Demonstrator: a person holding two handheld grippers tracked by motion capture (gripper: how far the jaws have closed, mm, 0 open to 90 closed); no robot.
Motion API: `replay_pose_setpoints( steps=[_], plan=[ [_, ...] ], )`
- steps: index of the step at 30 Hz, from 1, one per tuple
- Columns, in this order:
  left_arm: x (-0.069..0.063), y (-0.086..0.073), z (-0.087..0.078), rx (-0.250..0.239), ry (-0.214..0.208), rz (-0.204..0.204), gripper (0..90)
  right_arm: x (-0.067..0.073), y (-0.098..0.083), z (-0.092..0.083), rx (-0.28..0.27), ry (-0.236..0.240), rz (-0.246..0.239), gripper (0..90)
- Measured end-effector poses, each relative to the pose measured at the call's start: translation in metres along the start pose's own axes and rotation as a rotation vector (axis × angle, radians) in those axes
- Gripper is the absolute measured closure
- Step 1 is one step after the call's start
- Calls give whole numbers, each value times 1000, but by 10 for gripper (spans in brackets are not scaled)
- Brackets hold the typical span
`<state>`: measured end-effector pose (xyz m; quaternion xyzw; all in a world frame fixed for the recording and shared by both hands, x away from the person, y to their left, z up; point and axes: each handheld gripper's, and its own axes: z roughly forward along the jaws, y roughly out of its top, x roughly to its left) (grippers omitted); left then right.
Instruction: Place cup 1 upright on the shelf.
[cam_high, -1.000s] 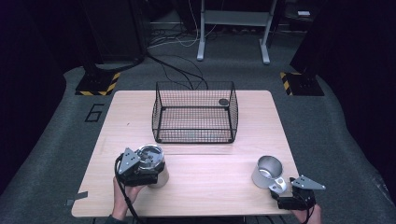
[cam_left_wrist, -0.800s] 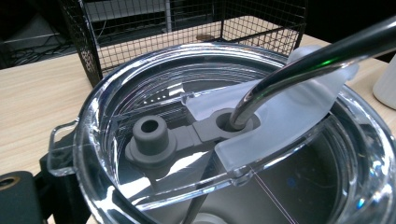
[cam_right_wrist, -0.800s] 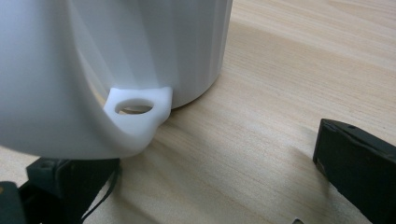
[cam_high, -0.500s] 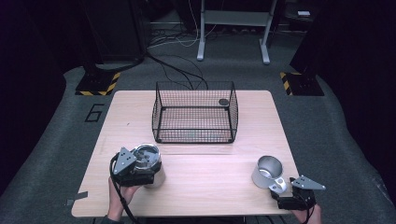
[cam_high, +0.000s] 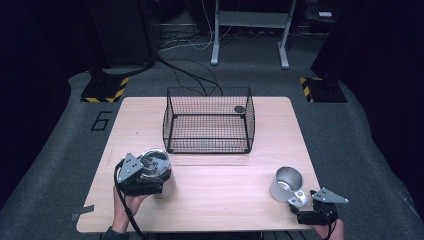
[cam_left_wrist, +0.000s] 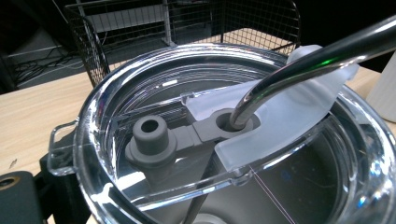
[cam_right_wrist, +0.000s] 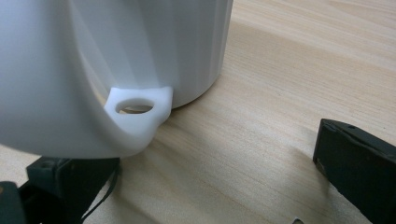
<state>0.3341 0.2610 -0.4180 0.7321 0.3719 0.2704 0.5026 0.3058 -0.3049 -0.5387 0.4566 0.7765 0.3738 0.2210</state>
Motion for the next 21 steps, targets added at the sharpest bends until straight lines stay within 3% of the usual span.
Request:
replay_pose_setpoints(
  steps=[21],
  plan=[
    [0, 24, 8, -3, -23, 43, 38, 0, 0, 0, 2, 0, 4, 0]
  ],
)
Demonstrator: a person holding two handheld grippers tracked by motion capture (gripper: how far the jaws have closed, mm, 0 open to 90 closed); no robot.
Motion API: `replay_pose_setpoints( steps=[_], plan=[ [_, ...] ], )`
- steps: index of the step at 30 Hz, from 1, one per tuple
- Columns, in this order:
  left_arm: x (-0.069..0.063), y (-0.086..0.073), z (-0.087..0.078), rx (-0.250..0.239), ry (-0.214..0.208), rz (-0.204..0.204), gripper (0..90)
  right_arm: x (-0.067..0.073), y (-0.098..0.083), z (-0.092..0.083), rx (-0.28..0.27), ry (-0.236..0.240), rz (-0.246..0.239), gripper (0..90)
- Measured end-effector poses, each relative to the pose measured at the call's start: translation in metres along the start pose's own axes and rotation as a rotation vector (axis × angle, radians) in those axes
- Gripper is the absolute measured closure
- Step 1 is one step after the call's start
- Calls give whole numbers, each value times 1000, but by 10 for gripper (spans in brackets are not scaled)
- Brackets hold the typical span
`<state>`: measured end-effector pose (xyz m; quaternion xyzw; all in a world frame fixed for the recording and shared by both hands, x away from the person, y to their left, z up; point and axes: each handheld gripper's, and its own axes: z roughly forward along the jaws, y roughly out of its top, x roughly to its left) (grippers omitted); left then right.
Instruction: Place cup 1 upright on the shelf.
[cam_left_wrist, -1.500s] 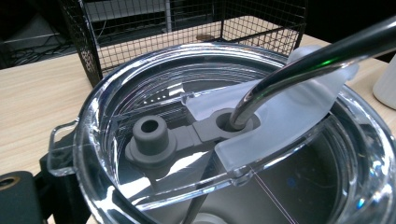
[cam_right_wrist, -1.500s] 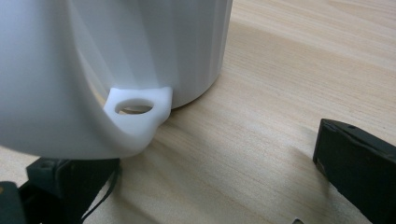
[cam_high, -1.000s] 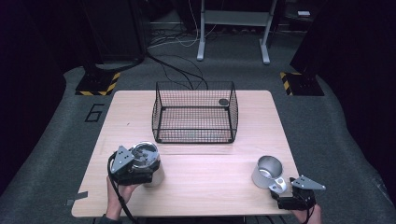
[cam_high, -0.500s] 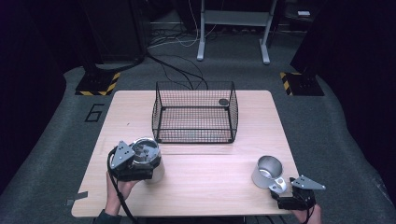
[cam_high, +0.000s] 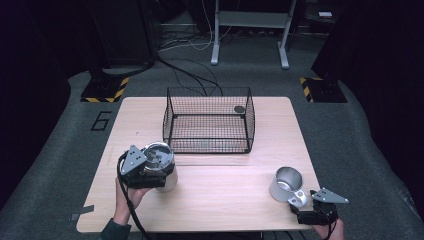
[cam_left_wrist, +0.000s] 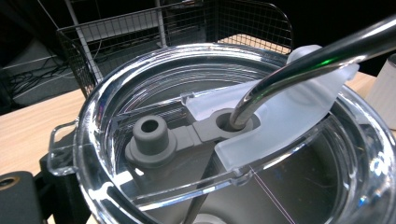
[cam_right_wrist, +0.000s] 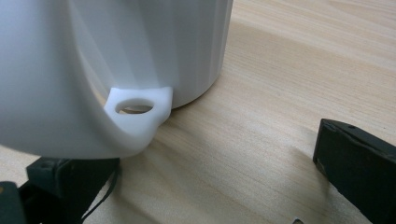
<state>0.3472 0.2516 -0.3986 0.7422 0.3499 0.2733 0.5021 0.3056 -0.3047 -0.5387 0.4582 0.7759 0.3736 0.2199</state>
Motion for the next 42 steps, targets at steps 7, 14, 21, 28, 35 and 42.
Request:
replay_pose_setpoints(
  steps=[7, 14, 21, 28, 35, 42],
  plan=[
    [2, 7, 3, 7, -16, 13, 38, 0, 0, 0, -1, 0, -4, 0],
    [4, 13, 7, 7, -23, 25, 38, 0, 0, 0, -1, 0, -3, 0],
    [5, 22, 8, -8, -20, 35, 38, 0, 0, 0, 0, -3, 3, 0],
    [4, 31, 11, -3, -24, 55, 38, 0, 0, 0, 0, -3, 2, 0],
    [7, 43, 13, -22, -16, 65, 38, 0, 0, 0, 0, -4, 3, 0],
    [7, 55, 16, -32, -14, 81, 38, 0, 0, 0, 0, -4, 4, 0]
  ],
)
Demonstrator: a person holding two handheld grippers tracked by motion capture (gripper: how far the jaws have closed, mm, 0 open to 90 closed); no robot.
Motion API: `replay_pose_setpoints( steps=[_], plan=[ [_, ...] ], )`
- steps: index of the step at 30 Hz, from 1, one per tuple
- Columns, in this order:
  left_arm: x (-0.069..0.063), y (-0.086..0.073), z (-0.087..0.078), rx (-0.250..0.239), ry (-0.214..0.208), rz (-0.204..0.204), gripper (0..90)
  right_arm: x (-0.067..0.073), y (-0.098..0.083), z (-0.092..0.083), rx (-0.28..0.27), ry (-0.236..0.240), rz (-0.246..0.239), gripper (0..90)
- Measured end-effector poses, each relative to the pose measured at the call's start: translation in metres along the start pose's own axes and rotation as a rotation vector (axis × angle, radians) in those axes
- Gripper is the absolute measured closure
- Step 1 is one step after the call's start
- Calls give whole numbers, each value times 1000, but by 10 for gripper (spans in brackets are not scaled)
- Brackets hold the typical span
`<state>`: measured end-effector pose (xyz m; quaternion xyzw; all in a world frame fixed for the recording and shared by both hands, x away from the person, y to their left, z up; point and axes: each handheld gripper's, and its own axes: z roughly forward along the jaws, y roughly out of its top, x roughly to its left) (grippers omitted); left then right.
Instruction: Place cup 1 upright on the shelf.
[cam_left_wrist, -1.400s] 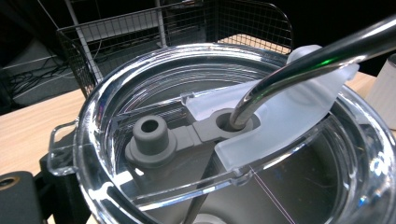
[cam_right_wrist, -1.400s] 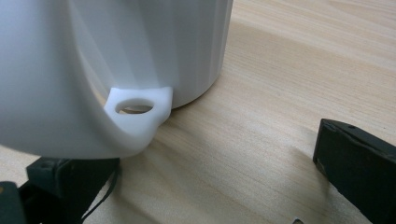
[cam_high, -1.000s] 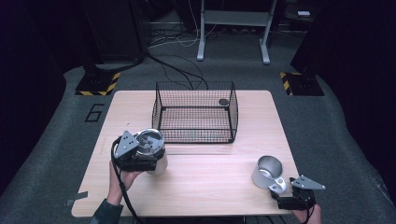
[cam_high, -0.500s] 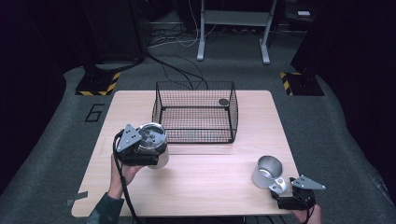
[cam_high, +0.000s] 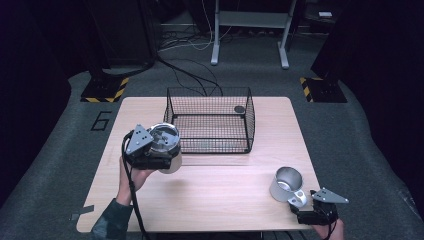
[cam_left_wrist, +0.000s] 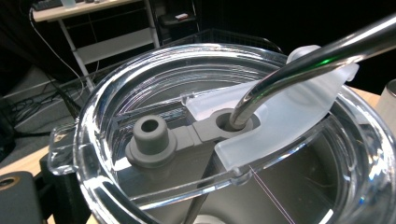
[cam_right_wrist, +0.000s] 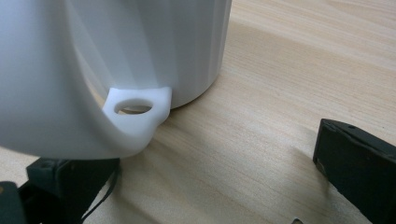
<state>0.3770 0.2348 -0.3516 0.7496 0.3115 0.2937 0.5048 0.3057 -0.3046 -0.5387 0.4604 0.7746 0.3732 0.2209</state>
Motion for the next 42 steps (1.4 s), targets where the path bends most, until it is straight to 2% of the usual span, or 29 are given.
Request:
replay_pose_setpoints(
  steps=[4, 16, 28, 37, 42],
  plan=[
    [2, 6, 2, 5, -6, 14, 38, 0, 0, 0, -1, 0, -2, 0],
    [6, 17, 10, 15, -8, 19, 38, 0, 0, 0, 0, -1, 1, 0],
    [8, 30, 10, -8, -19, 24, 38, 0, 0, 0, -2, -1, -4, 0],
    [7, 43, 23, -8, -44, 32, 38, 0, 0, 0, -1, -1, 1, 0],
    [7, 48, 31, 3, -28, 58, 38, 0, 0, 0, -1, -1, 0, 0]
  ],
)
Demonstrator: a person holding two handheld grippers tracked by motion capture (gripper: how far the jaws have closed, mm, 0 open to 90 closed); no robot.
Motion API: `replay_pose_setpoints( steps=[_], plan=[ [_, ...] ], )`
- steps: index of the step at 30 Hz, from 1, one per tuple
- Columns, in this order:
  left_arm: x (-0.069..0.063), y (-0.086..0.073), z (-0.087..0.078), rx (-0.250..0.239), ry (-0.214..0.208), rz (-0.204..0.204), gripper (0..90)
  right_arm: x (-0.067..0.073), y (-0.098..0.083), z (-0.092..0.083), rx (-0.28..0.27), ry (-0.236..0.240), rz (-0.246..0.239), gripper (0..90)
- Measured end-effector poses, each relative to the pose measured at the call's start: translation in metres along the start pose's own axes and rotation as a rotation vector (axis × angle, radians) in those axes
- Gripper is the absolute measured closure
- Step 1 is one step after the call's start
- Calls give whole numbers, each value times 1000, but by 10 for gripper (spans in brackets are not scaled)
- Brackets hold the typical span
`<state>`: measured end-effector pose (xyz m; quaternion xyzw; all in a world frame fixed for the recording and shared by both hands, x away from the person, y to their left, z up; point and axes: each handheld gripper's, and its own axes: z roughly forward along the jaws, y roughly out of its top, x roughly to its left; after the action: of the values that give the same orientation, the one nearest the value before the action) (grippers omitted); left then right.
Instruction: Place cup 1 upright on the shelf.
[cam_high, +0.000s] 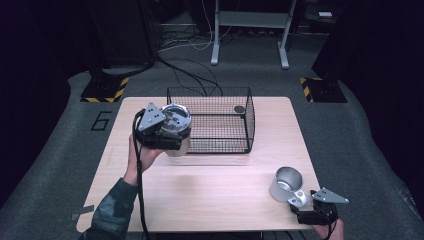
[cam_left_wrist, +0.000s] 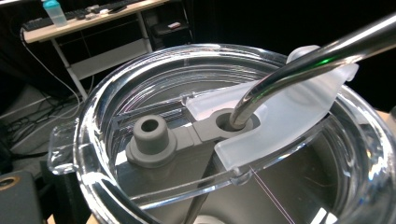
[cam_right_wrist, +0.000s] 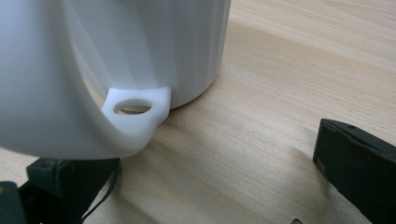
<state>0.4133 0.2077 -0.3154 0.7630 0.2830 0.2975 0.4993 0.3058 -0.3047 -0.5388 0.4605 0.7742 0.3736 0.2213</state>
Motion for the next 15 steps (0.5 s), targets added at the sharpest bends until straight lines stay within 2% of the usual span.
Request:
replay_pose_setpoints(
  steps=[7, 15],
  plan=[
    [5, 6, 10, 1, -5, -2, 38, 0, 0, 0, 0, 0, 1, 0],
    [9, 12, 22, 16, 8, 9, 38, 0, 0, 0, 0, 0, -1, 0]
  ],
)
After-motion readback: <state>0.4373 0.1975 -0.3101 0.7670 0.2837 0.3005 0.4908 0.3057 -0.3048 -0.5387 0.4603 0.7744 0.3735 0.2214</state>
